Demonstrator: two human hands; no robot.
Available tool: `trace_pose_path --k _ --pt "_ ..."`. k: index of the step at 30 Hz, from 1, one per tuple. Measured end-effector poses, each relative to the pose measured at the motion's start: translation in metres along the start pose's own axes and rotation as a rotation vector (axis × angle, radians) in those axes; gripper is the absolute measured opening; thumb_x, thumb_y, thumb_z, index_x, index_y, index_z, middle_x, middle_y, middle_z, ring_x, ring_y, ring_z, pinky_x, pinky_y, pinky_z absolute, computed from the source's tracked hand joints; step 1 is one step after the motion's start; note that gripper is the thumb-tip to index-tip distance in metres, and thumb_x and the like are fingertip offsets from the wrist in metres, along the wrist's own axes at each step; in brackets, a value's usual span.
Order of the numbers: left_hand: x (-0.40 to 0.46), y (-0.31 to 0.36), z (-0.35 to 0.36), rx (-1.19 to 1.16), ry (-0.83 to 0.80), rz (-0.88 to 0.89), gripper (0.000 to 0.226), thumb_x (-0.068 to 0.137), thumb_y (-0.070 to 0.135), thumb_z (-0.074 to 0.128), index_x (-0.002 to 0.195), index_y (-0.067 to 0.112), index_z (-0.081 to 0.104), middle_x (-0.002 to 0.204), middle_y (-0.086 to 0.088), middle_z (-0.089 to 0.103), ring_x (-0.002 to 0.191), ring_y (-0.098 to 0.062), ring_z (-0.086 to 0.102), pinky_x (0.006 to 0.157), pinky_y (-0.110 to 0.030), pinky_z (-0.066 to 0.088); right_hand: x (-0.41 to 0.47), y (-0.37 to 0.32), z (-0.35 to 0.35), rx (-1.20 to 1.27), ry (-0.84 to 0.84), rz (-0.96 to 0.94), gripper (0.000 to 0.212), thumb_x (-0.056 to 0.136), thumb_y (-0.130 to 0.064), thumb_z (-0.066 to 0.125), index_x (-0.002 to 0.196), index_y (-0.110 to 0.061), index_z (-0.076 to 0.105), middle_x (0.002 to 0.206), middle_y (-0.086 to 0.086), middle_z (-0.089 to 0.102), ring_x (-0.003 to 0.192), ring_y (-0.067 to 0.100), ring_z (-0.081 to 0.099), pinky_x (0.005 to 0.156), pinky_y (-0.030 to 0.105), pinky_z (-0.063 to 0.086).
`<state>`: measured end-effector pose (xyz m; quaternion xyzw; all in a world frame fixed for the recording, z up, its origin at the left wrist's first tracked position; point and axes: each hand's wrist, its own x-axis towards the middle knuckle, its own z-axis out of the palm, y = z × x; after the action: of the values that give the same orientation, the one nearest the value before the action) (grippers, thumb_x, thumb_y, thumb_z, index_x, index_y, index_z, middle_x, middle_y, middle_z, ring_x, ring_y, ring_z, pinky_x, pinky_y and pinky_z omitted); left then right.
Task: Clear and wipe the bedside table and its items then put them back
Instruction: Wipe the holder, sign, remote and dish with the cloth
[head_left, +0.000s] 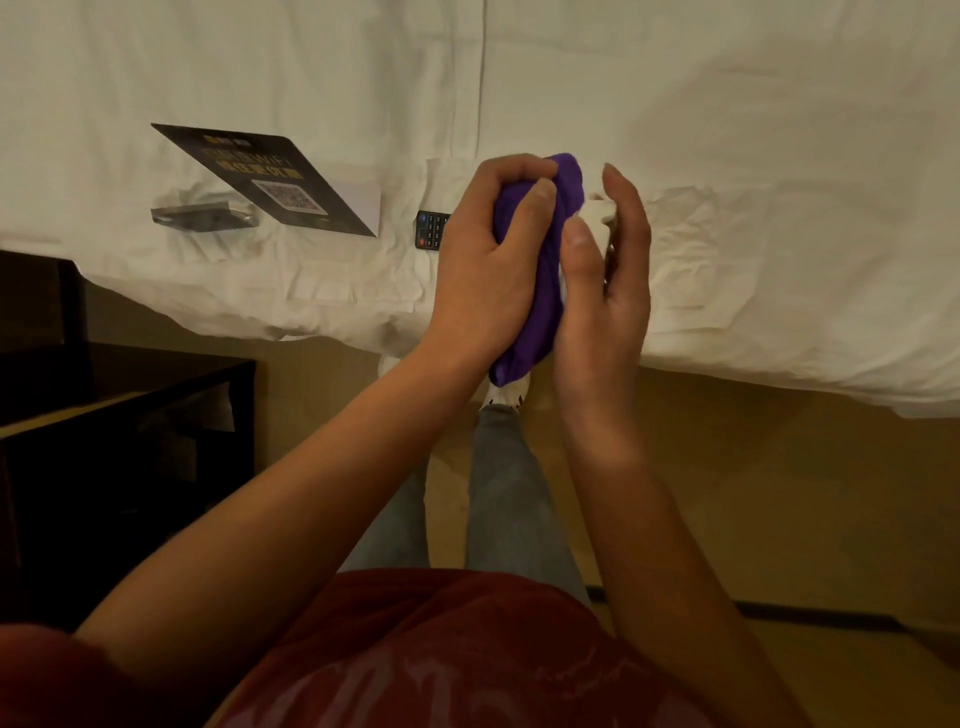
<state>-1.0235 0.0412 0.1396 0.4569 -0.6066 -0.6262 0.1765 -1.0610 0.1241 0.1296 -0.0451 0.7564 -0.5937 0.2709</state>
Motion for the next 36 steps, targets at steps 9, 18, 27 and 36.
trace_pose_path --k 9,18,27,36 --pt "0.005 0.007 -0.007 -0.045 -0.008 -0.061 0.017 0.105 0.016 0.048 0.099 0.015 0.063 0.091 0.007 0.066 0.082 -0.005 0.061 0.075 -0.025 0.051 -0.031 -0.007 0.015 -0.037 0.088 -0.235 0.053 0.095 -0.021 0.069 0.145 -0.014 0.053 0.145 0.008 0.055 0.137 0.023 0.052 0.111 0.04 0.048" --pt "-0.021 0.011 -0.017 -0.04 -0.041 0.07 0.018 0.105 0.006 0.046 0.102 0.001 0.063 0.094 0.0 0.067 0.089 -0.007 0.063 0.083 -0.023 0.049 0.017 -0.022 0.013 0.058 0.121 0.031 0.041 0.097 -0.034 0.065 0.136 -0.024 0.067 0.112 -0.011 0.075 0.103 0.006 0.07 0.083 0.023 0.059" --pt "0.005 0.018 -0.028 0.01 0.215 0.099 0.018 0.105 0.009 0.046 0.102 0.01 0.063 0.094 0.012 0.066 0.086 0.005 0.059 0.08 -0.015 0.044 -0.04 -0.022 0.014 0.018 -0.022 0.141 0.048 0.091 -0.044 0.064 0.137 -0.028 0.066 0.126 -0.016 0.07 0.118 -0.005 0.063 0.09 0.019 0.056" --pt "0.004 0.008 -0.018 -0.049 0.169 -0.078 0.021 0.106 0.018 0.045 0.108 0.01 0.064 0.098 0.008 0.066 0.083 0.003 0.06 0.075 -0.018 0.048 -0.018 -0.028 -0.002 -0.005 -0.006 0.093 0.028 0.092 -0.032 0.064 0.114 -0.023 0.079 0.104 -0.01 0.078 0.1 0.002 0.072 0.079 0.02 0.059"
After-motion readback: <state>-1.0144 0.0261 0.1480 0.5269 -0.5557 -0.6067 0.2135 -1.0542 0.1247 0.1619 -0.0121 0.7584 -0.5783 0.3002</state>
